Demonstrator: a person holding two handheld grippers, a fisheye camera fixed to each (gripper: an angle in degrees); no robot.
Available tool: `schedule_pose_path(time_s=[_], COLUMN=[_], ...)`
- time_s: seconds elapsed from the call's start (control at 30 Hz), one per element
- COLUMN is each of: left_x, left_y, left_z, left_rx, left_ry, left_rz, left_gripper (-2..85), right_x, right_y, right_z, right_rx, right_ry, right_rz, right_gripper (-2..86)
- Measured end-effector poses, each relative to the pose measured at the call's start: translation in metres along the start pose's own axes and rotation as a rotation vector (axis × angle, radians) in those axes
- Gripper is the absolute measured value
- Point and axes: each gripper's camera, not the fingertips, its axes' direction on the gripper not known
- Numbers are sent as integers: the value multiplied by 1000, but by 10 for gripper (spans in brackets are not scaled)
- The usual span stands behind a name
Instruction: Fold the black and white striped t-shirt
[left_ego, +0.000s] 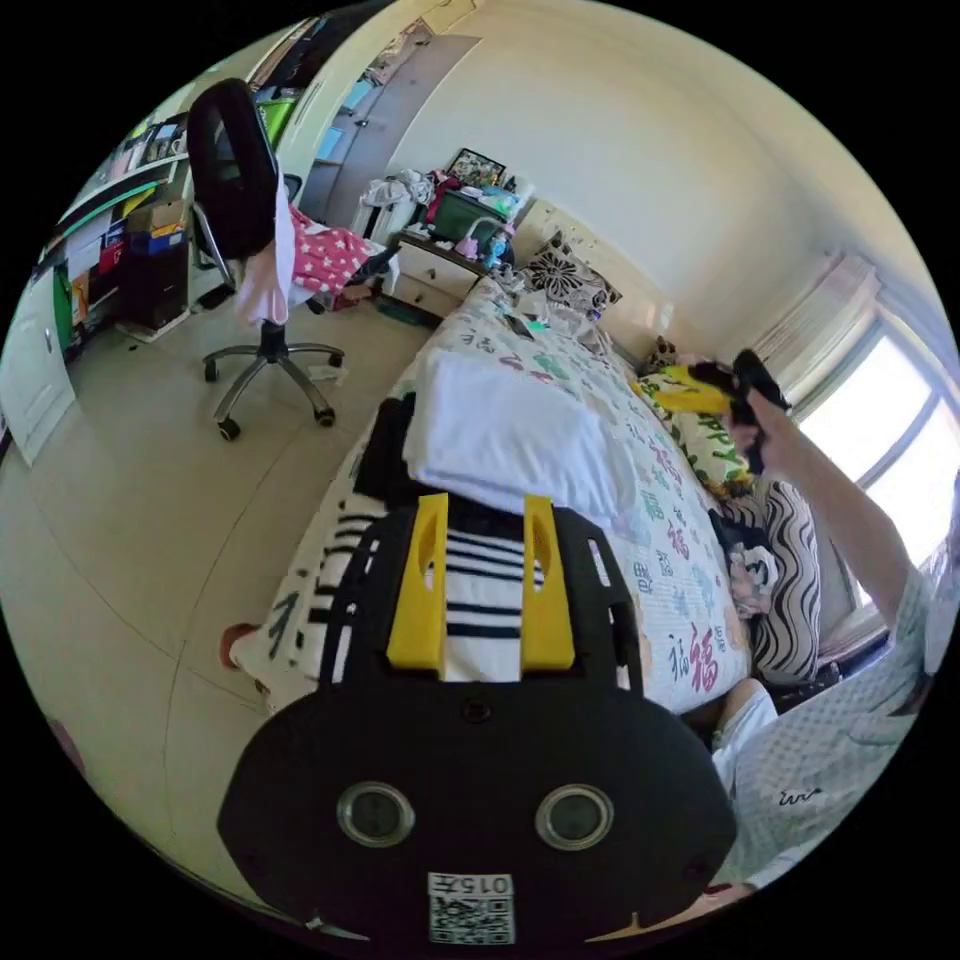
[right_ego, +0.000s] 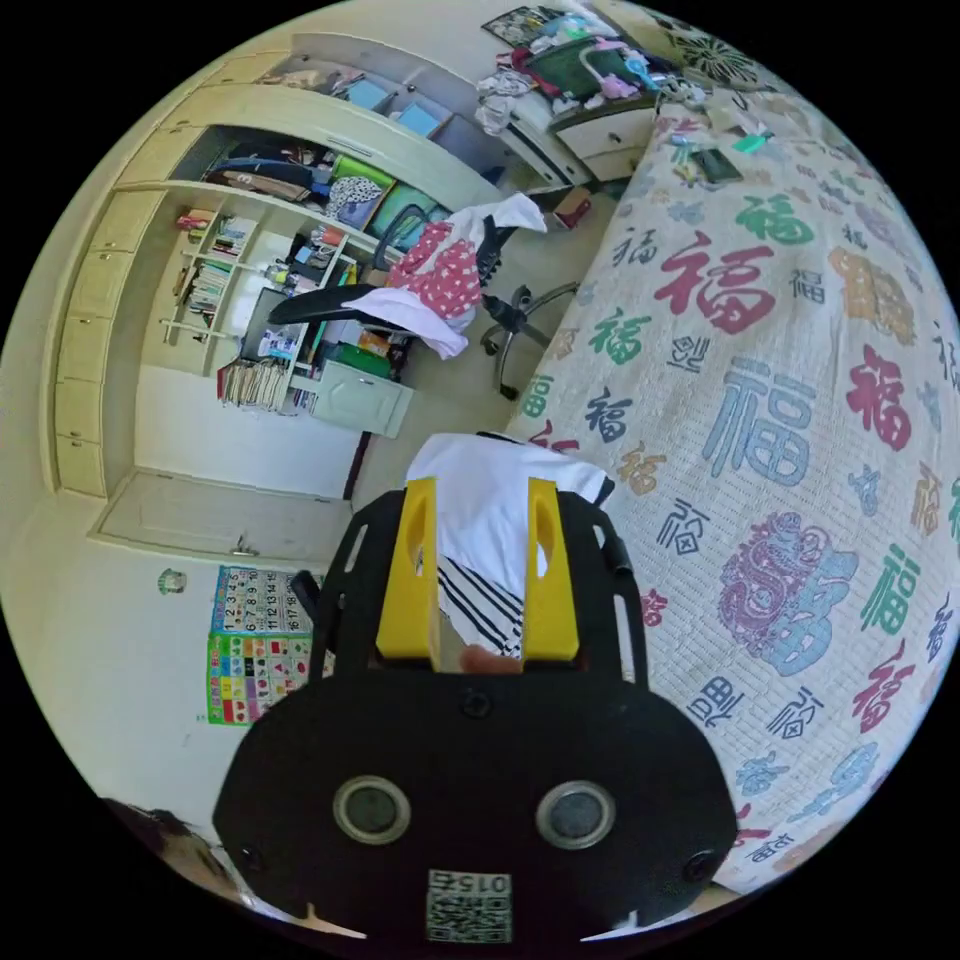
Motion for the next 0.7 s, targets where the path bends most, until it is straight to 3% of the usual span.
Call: schedule_pose_path(time_s=[0.2, 0.37, 0.53, 0.63, 0.7], left_x=[53, 78, 90, 80, 78], left_y=[114, 132, 130, 133, 138], left_z=[31, 45, 51, 22, -24], left_rx=[-160, -182, -265, -187, 2], left_ry=[-32, -163, -305, -154, 47], left_rz=[-2, 5, 31, -46, -93], left_gripper=[128, 121, 50, 22, 14], right_x=[-93, -138, -139, -123, -111], right_y=[20, 56, 95, 130, 158], right_z=[1, 11, 15, 20, 21], right_rx=[9, -11, -63, -139, -177], right_ry=[-29, -62, -152, -157, -175], right_rz=[-172, -270, -326, -367, -414], right_gripper=[121, 112, 102, 100, 104])
